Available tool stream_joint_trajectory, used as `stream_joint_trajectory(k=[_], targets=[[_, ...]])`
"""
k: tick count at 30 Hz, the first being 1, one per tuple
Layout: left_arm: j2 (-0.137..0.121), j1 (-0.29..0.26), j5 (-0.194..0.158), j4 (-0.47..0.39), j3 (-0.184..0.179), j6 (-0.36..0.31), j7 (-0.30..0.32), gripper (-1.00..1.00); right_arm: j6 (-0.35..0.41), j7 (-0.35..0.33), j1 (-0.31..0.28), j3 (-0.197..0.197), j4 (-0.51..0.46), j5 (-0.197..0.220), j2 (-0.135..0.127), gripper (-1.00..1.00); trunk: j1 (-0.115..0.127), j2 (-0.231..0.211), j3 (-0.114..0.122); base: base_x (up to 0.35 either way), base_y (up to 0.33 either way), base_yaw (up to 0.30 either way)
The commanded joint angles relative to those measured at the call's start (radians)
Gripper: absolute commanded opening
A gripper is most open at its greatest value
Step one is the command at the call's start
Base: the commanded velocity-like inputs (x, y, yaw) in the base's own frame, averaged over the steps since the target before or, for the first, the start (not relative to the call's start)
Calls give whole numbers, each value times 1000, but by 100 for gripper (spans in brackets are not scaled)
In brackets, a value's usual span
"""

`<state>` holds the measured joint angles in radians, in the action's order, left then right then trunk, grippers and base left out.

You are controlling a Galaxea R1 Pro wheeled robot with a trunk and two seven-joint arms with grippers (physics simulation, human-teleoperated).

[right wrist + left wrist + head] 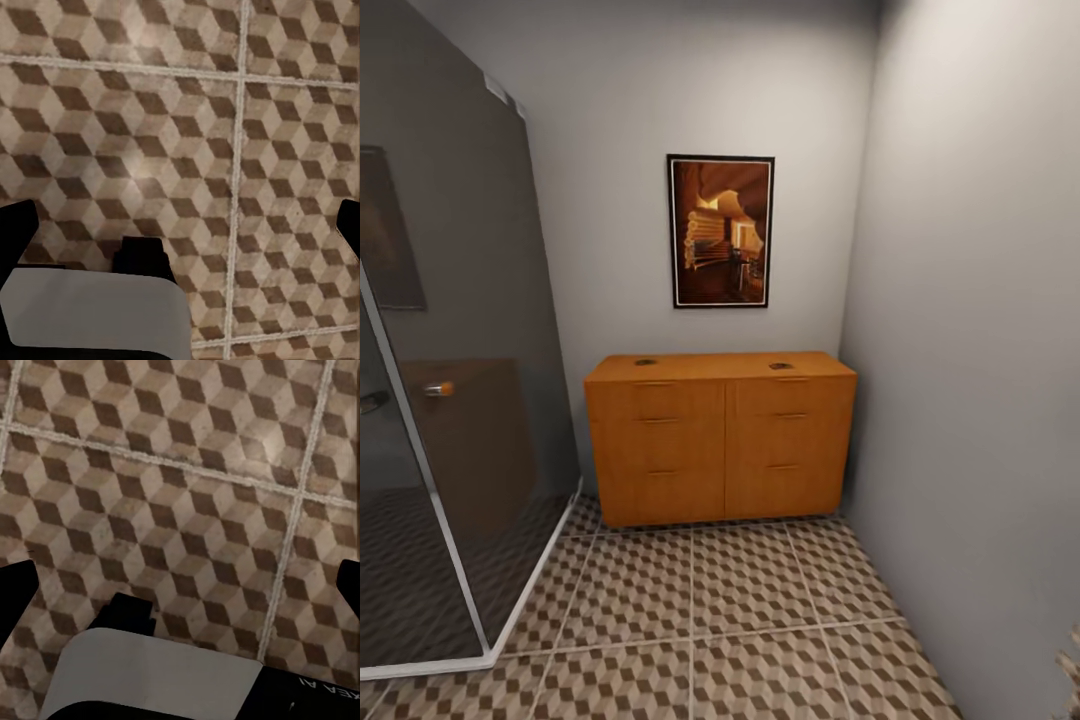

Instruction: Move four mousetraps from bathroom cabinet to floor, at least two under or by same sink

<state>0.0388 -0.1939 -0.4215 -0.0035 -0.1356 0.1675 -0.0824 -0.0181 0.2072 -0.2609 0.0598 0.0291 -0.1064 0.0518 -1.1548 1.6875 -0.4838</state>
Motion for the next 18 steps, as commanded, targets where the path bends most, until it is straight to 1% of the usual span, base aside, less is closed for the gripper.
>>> stream_joint_trajectory(k=[1,18], targets=[[0,-1,-6,0,-9,3,-4,100,-2,5,-1,5,3,-7,0,100,-1,1,-1,322,0,1],[0,-1,-6,0,-9,3,-4,100,-2,5,-1,5,3,-7,0,100,-1,1,-1,322,0,0]])
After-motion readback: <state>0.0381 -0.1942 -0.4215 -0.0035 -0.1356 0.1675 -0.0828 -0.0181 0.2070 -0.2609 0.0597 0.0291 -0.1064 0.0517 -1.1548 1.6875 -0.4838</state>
